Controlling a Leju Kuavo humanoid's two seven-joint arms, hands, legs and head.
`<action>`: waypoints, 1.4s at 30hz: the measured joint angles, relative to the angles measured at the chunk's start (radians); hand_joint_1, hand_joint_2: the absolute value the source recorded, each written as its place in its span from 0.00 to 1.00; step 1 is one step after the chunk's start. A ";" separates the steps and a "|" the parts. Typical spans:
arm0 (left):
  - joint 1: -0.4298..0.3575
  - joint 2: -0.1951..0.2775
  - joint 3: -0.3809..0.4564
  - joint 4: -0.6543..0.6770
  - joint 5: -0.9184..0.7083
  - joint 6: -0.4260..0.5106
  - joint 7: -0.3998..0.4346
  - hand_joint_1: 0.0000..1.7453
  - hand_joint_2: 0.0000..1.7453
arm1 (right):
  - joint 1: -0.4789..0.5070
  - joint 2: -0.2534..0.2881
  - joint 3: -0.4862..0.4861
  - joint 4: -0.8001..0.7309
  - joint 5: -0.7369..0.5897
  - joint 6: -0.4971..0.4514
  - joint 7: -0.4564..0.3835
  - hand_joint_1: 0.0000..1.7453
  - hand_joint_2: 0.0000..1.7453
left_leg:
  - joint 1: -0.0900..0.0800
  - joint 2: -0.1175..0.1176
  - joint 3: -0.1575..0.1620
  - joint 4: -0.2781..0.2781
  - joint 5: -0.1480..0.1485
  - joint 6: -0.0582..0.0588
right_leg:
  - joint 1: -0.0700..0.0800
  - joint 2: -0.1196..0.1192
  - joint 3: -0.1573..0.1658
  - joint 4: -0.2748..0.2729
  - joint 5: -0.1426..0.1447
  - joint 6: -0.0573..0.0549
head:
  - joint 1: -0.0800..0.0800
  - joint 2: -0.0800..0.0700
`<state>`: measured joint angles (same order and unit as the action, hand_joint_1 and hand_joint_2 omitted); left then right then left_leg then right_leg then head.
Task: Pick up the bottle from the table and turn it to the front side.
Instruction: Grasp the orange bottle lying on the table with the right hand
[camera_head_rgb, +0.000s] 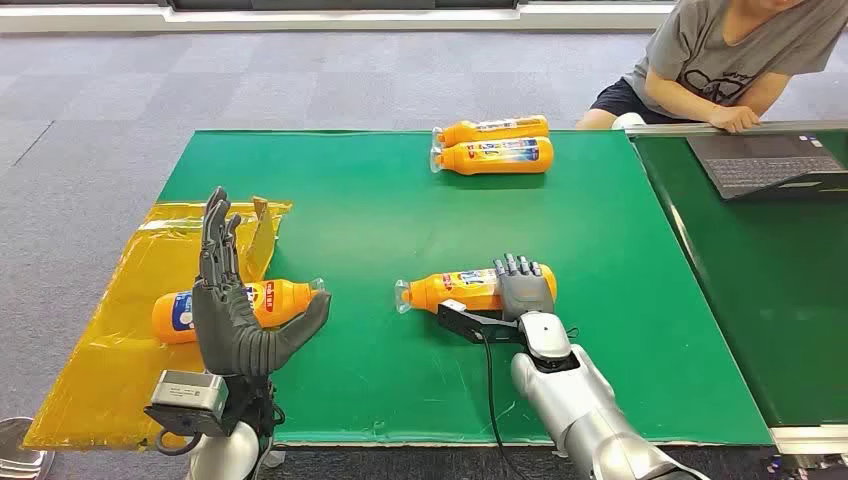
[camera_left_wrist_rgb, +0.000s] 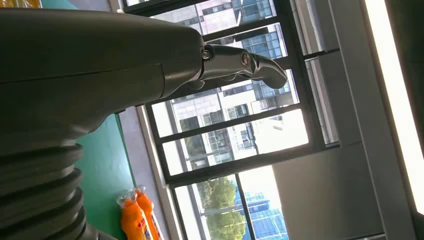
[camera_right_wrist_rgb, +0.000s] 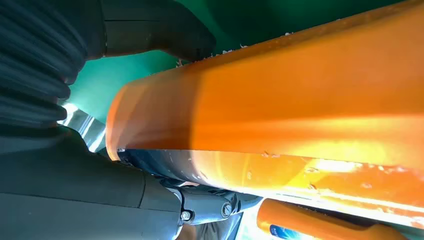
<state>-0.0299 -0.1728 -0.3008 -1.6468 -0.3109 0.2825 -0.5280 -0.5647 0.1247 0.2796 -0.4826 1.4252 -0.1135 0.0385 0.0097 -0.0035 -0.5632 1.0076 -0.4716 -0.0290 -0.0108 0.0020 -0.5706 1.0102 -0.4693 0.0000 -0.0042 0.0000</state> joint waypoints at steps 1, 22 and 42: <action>0.000 0.000 0.001 0.001 0.000 0.000 0.000 0.00 1.00 | 0.000 0.000 0.000 0.001 0.000 0.000 0.000 0.00 1.00 | 0.000 0.000 0.000 0.000 0.000 0.000 | 0.000 0.000 0.000 0.000 0.000 0.000 | 0.000 0.000; -0.001 0.000 0.006 0.010 0.003 0.020 -0.011 0.00 1.00 | -0.021 0.003 0.000 0.023 -0.003 -0.011 -0.027 1.00 1.00 | 0.000 0.000 0.000 0.000 0.000 0.000 | 0.000 0.000 0.000 0.000 0.000 0.000 | 0.000 0.000; 0.034 0.002 0.032 -0.013 0.002 0.043 -0.042 0.00 1.00 | 0.127 0.047 -0.015 -0.318 -0.469 -0.214 -0.453 1.00 1.00 | 0.000 -0.002 -0.005 0.000 0.000 -0.001 | 0.000 -0.002 -0.004 0.000 -0.001 -0.001 | 0.000 0.000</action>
<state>0.0038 -0.1707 -0.2686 -1.6602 -0.3084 0.3258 -0.5704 -0.4378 0.1719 0.2649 -0.8010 0.9561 -0.3272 -0.4142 0.0100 -0.0055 -0.5680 1.0075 -0.4713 -0.0298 -0.0104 -0.0004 -0.5750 1.0103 -0.4701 -0.0013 -0.0042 0.0000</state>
